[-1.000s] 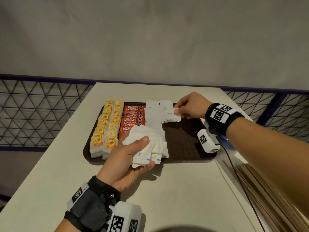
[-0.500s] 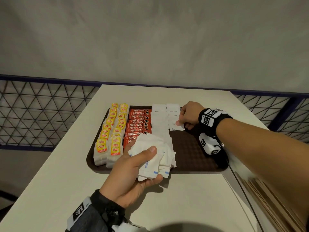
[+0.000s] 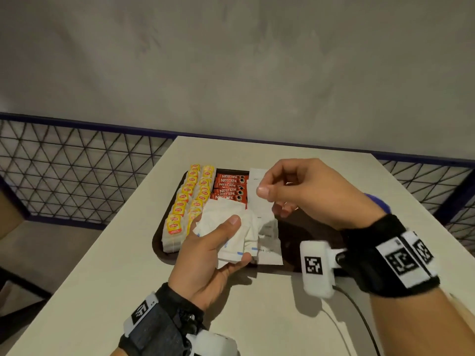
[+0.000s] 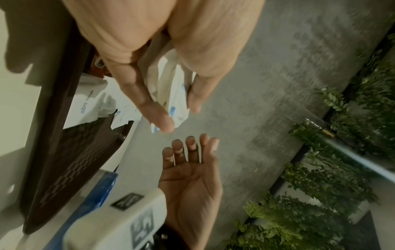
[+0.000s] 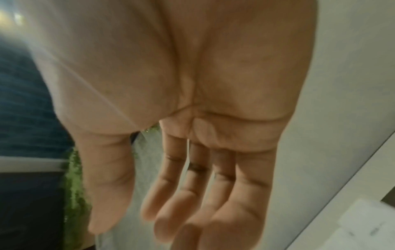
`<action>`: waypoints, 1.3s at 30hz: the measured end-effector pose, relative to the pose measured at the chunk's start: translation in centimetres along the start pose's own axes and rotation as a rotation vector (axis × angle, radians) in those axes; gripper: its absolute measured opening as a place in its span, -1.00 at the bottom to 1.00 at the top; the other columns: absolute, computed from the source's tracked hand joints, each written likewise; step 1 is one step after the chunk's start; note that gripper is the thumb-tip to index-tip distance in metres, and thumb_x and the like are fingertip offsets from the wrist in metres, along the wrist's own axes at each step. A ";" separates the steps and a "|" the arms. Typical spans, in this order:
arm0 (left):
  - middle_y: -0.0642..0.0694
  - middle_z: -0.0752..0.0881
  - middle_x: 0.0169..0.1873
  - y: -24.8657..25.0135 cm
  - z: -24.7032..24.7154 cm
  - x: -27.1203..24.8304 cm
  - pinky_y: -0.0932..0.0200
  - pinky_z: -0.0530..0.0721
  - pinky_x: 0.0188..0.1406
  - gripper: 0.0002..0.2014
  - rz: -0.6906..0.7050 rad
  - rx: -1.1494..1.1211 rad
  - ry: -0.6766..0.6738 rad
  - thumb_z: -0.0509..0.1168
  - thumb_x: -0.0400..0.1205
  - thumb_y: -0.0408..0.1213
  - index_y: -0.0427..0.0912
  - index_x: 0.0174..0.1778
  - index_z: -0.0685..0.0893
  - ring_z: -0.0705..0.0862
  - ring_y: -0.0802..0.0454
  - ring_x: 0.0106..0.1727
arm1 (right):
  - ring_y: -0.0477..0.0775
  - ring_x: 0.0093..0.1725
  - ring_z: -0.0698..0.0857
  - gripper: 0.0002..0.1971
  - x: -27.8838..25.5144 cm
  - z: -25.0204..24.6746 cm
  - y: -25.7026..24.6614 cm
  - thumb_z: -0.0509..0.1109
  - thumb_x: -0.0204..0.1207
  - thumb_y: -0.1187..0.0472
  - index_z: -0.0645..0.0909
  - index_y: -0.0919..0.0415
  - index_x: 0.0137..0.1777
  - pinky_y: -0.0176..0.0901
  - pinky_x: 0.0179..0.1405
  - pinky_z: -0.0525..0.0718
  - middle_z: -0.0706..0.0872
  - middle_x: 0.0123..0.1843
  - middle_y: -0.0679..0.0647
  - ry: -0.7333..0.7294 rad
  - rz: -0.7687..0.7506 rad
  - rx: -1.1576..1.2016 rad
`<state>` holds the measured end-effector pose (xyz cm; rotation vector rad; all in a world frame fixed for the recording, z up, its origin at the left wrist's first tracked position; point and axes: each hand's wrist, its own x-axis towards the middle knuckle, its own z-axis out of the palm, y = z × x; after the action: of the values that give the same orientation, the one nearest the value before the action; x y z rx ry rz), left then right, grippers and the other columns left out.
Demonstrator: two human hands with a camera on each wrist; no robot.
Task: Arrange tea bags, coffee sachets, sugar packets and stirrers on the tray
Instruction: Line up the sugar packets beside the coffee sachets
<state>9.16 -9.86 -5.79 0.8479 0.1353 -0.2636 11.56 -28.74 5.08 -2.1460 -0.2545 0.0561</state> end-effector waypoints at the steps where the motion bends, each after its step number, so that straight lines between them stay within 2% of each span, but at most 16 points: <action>1: -0.12 0.87 0.16 0.1 0.1 0.0 0.08 0.78 -0.37 -0.45 0.025 0.008 0.010 0.54 0.47 -0.26 -0.01 0.43 0.71 0.88 -0.08 0.04 | 0.03 -0.22 0.86 -0.75 -0.7 0.6 -0.5 0.68 0.45 -0.02 0.79 0.08 0.01 -0.03 -0.11 0.86 0.86 -0.15 0.06 -0.042 -0.026 -0.001; 4: -0.01 0.89 0.06 0.4 0.3 -0.2 0.14 0.75 -0.39 -0.56 0.077 0.036 0.037 0.51 0.59 -0.30 -0.03 0.41 0.72 0.87 0.15 -0.16 | -0.12 -0.30 0.74 -0.64 -0.9 2.3 -0.7 0.77 0.33 -0.07 0.77 -0.01 0.04 -0.04 -0.11 0.80 0.84 -0.14 0.06 -0.132 -0.063 -0.056; 7: 0.00 0.88 0.11 0.3 0.2 -0.2 0.11 0.76 -0.36 -0.48 0.099 0.041 0.059 0.51 0.59 -0.26 0.05 0.50 0.63 0.88 0.14 -0.11 | -0.22 -0.36 0.65 -0.59 -0.1 3.4 0.0 0.79 0.30 -0.06 0.72 -0.04 0.06 -0.05 -0.15 0.72 0.82 -0.15 0.06 -0.142 -0.056 -0.119; 10: -0.10 0.87 0.15 0.2 0.2 -0.1 0.05 0.80 -0.31 -0.43 0.080 0.052 0.045 0.49 0.53 -0.11 0.06 0.50 0.61 0.89 -0.02 -0.02 | -0.19 -0.36 0.64 -0.60 0.5 4.3 1.2 0.81 0.30 0.06 0.71 -0.03 0.05 0.03 -0.12 0.75 0.77 -0.26 0.00 -0.127 -0.051 -0.116; 13: -0.20 0.87 0.15 0.2 0.3 0.0 0.00 0.82 -0.32 -0.52 0.031 0.024 0.033 0.39 0.64 0.00 0.02 0.50 0.61 0.89 -0.13 -0.01 | -0.14 -0.34 0.64 -0.67 1.0 4.5 2.4 0.77 0.37 0.19 0.75 0.05 0.08 -0.01 -0.12 0.73 0.70 -0.28 -0.03 -0.186 -0.036 -0.053; 16: -0.25 0.86 0.16 0.1 0.1 0.1 -0.01 0.81 -0.36 -0.57 -0.036 -0.020 0.021 0.33 0.70 0.01 -0.02 0.48 0.63 0.88 -0.17 -0.02 | 0.06 -0.28 0.69 -0.74 1.1 3.4 3.0 0.70 0.46 0.29 0.78 0.20 0.11 0.12 -0.07 0.83 0.71 -0.23 0.19 -0.236 0.003 0.013; 18: -0.27 0.84 0.20 -0.2 0.0 0.2 0.03 0.80 -0.38 -0.52 -0.057 -0.007 0.009 0.39 0.65 -0.08 -0.06 0.51 0.63 0.87 -0.16 -0.02 | 0.18 -0.27 0.75 -0.82 1.1 2.4 3.1 0.66 0.51 0.30 0.80 0.25 0.07 0.05 -0.09 0.86 0.78 -0.14 0.35 -0.227 0.019 0.022; 20: -0.24 0.84 0.23 -0.4 -0.1 0.3 0.06 0.80 -0.38 -0.47 -0.052 0.010 -0.007 0.42 0.58 -0.17 -0.08 0.52 0.63 0.87 -0.14 0.00 | 0.23 -0.22 0.82 -0.90 1.3 1.5 3.2 0.62 0.55 0.28 0.81 0.22 0.04 -0.02 -0.10 0.86 0.85 -0.05 0.29 -0.195 0.018 0.001; 21: -0.22 0.84 0.23 -0.6 -0.2 0.3 0.07 0.80 -0.37 -0.47 -0.046 0.011 -0.014 0.43 0.57 -0.20 -0.08 0.51 0.64 0.87 -0.13 0.01 | 0.17 -0.24 0.81 -0.92 1.5 1.0 3.4 0.61 0.56 0.27 0.82 0.20 0.02 -0.06 -0.13 0.84 0.87 -0.06 0.23 -0.168 0.021 -0.009; 24: -0.26 0.85 0.18 -0.7 -0.4 0.5 0.07 0.80 -0.41 -0.49 -0.038 -0.017 -0.024 0.44 0.57 -0.29 -0.14 0.48 0.66 0.88 -0.17 -0.04 | -0.11 -0.43 0.65 -0.93 2.2 -0.6 5.1 0.63 0.53 0.28 0.82 0.20 -0.03 -0.18 -0.27 0.61 0.83 -0.29 0.11 0.005 0.083 0.023; 27: -0.27 0.86 0.12 -0.8 -0.5 0.6 0.09 0.78 -0.45 -0.49 -0.042 -0.007 -0.015 0.46 0.54 -0.30 -0.17 0.46 0.68 0.88 -0.16 -0.10 | 0.10 -0.36 0.74 -0.91 3.3 -2.2 7.7 0.64 0.49 0.36 0.77 0.28 -0.14 -0.01 -0.22 0.77 0.81 -0.27 0.18 0.277 0.193 0.158; 29: -0.24 0.87 0.11 -0.8 -0.5 0.6 0.09 0.77 -0.47 -0.50 -0.040 0.003 -0.012 0.46 0.54 -0.30 -0.16 0.45 0.69 0.88 -0.14 -0.10 | 0.32 -0.26 0.83 -0.87 3.9 -2.4 8.9 0.63 0.49 0.43 0.72 0.34 -0.20 0.21 -0.01 0.88 0.84 -0.18 0.28 0.372 0.245 0.304; 31: -0.23 0.87 0.10 -0.8 -0.5 0.5 0.10 0.77 -0.48 -0.52 -0.038 0.009 -0.009 0.45 0.55 -0.30 -0.14 0.43 0.70 0.89 -0.12 -0.11 | 0.37 -0.25 0.85 -0.88 4.3 -2.2 9.8 0.61 0.49 0.49 0.70 0.42 -0.13 0.31 0.02 0.88 0.84 -0.09 0.30 0.366 0.275 0.336; 34: -0.23 0.87 0.12 -0.8 -0.6 0.5 0.11 0.77 -0.49 -0.52 -0.037 0.011 -0.011 0.45 0.56 -0.30 -0.12 0.44 0.69 0.89 -0.13 -0.09 | 0.36 -0.25 0.88 -0.78 4.3 -1.6 10.4 0.58 0.50 0.54 0.64 0.36 0.03 0.14 -0.14 0.91 0.80 0.01 0.32 0.339 0.286 0.241; 36: -0.22 0.87 0.12 -0.8 -0.6 0.6 0.12 0.77 -0.49 -0.54 -0.036 0.016 -0.015 0.44 0.58 -0.31 -0.10 0.45 0.69 0.89 -0.11 -0.09 | 0.26 -0.32 0.85 -0.84 4.6 -1.7 10.6 0.56 0.53 0.53 0.68 0.34 -0.01 0.05 -0.16 0.91 0.81 0.00 0.34 0.325 0.274 0.187; 39: -0.17 0.88 0.09 -0.8 -0.5 0.6 0.14 0.78 -0.48 -0.57 -0.034 0.020 -0.015 0.42 0.61 -0.31 -0.08 0.44 0.70 0.90 -0.06 -0.13 | 0.17 -0.28 0.86 -0.90 4.9 -2.0 10.6 0.52 0.59 0.48 0.81 0.30 -0.06 0.01 -0.02 0.90 0.87 -0.02 0.21 0.271 0.297 0.068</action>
<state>9.47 -10.10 -6.80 0.8642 0.1331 -0.3034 18.36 -35.07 -2.33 -2.0796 0.2215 -0.0547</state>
